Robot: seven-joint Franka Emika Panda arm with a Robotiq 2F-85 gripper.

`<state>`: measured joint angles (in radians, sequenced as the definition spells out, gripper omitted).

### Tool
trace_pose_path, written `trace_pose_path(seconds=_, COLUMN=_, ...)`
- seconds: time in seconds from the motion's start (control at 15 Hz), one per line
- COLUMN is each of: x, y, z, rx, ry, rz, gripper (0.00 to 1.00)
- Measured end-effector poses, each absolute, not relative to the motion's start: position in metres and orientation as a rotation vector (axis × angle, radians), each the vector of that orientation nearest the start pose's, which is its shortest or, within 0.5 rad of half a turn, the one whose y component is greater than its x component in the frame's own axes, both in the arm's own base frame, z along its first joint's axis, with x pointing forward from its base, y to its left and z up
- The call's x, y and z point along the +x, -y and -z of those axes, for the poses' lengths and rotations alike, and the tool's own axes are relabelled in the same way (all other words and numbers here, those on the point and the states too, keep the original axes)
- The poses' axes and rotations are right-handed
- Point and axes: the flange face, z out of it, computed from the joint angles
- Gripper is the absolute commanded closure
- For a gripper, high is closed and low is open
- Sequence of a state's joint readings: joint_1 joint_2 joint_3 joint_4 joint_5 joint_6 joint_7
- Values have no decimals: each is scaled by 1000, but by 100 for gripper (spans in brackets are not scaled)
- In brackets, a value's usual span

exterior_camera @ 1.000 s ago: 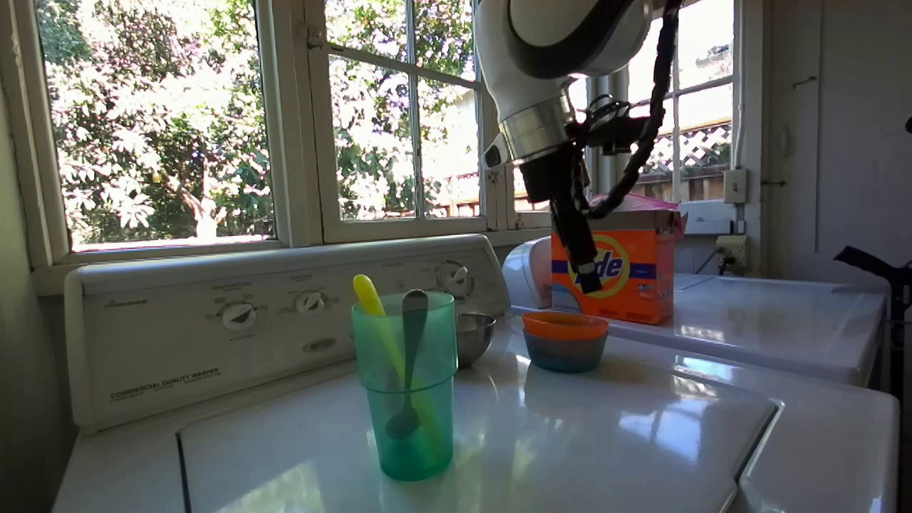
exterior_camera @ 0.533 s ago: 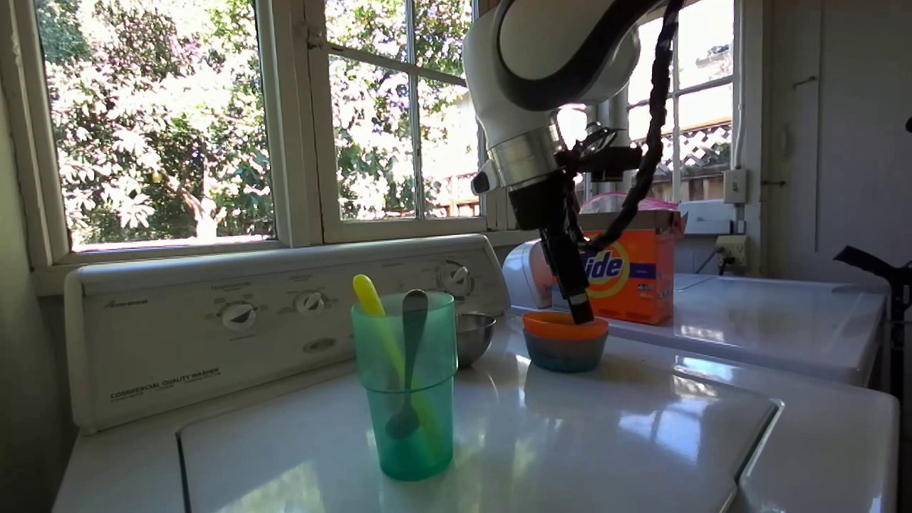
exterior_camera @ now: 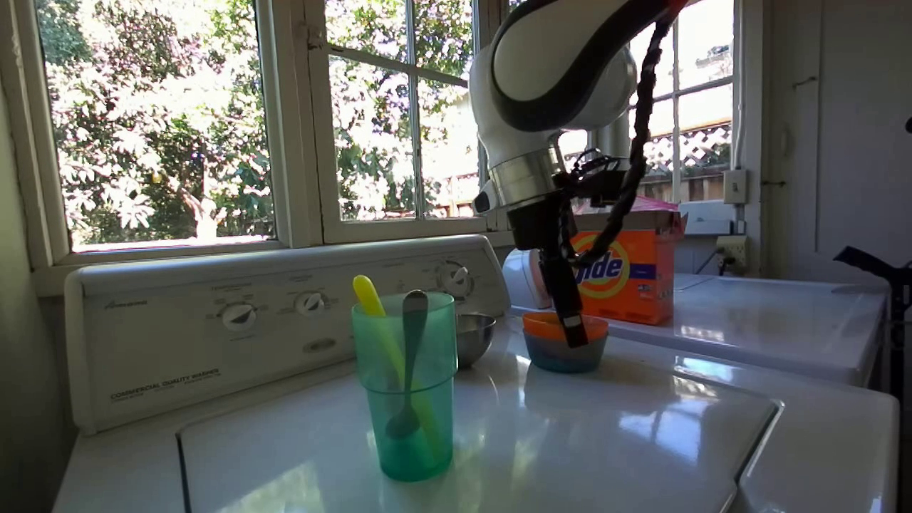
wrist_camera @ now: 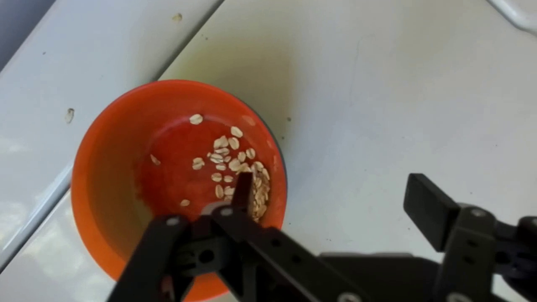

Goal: Unstack the bowls on the counter

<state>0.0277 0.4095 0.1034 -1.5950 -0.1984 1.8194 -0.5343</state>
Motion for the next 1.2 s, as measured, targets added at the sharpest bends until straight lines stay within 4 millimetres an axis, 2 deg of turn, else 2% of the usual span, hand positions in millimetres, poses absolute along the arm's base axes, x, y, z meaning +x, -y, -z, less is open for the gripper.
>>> trace_pose_path(seconds=0.27, x=651, y=-48, z=-382, rx=-2978, ry=1074, rz=-312, gripper=13)
trace_pose_path(seconds=0.53, x=653, y=-39, z=-385, rx=-2968, ry=1028, rz=-291, gripper=22)
trace_pose_path(seconds=0.67, x=654, y=-38, z=-386, rx=-2968, ry=1022, rz=-284, gripper=51)
trace_pose_path(seconds=0.8, x=654, y=-39, z=-387, rx=-2967, ry=1021, rz=-279, gripper=68)
trace_pose_path(seconds=0.93, x=655, y=-39, z=-388, rx=-2967, ry=1020, rz=-275, gripper=82)
trace_pose_path(seconds=1.07, x=655, y=-39, z=-389, rx=-2967, ry=1020, rz=-272, gripper=86)
trace_pose_path(seconds=1.2, x=655, y=-39, z=-390, rx=-2968, ry=1020, rz=-269, gripper=96)
